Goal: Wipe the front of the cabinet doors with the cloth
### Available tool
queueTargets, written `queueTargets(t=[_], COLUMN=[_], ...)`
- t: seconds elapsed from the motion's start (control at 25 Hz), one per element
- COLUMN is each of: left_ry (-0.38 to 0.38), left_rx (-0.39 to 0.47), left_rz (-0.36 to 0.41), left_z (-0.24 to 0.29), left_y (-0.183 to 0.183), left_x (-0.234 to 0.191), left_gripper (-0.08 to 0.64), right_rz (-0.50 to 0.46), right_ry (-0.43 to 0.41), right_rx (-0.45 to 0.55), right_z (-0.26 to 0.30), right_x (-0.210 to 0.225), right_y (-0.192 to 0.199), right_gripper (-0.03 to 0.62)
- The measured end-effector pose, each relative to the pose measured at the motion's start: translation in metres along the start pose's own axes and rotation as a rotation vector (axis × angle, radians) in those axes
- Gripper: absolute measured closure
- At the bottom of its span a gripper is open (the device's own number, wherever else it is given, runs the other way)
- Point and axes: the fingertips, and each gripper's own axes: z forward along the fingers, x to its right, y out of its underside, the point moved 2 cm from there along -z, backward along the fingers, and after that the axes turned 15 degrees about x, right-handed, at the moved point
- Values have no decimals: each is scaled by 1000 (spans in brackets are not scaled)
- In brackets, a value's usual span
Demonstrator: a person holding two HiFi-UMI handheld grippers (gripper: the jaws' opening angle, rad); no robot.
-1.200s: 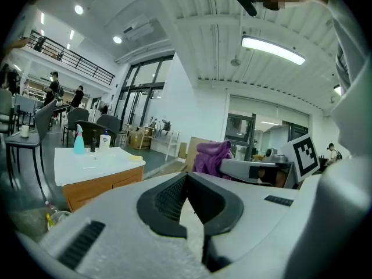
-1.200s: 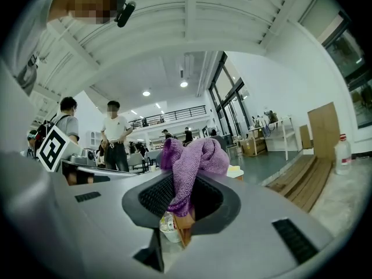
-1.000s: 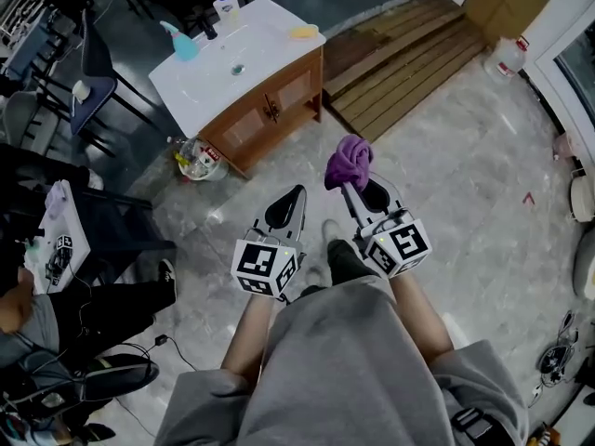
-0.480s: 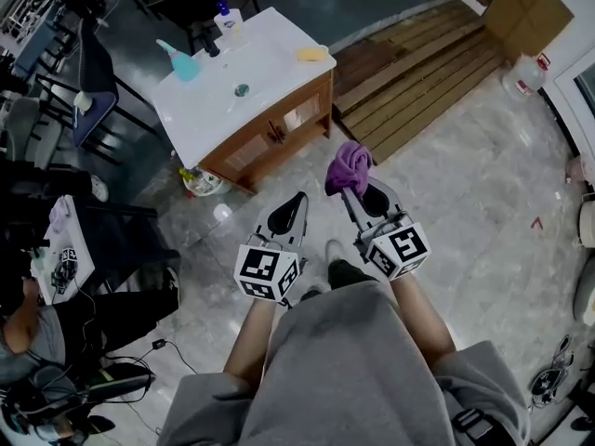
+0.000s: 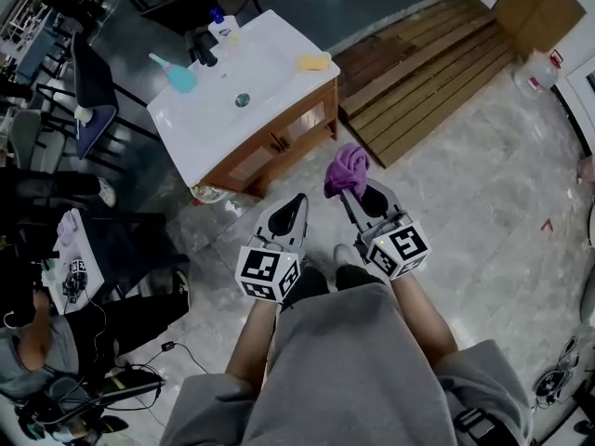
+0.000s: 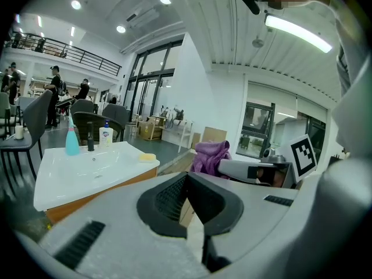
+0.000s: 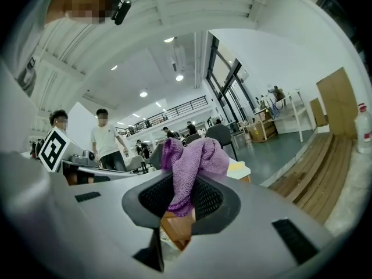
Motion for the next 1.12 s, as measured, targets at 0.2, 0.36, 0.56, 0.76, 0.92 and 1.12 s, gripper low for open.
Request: queueTargets(t=[0.2, 0.36, 0.56, 0.76, 0.92, 1.12], left_ry=[4, 17, 77, 158, 225, 263], left_rx=[-16, -34, -67, -95, -118, -158], left_rz=[13, 16, 18, 23, 19, 25], left_z=[15, 26, 48, 70, 87, 114], left_y=[2, 7, 10, 13, 21, 43], left_x=[-26, -55, -92, -126, -142, -156], left_gripper=[554, 554, 554, 554, 554, 554], right_rz=[45, 84, 117, 140, 176, 209], right_ry=[28, 71, 164, 266, 339, 404], right_rx=[-1, 12, 31, 56, 86, 106], right_z=[21, 43, 74, 103, 116, 130], right_x=[11, 17, 28, 40, 50, 79], right_y=[16, 31, 45, 62, 80, 104], right_gripper=[518, 518, 518, 518, 518, 518])
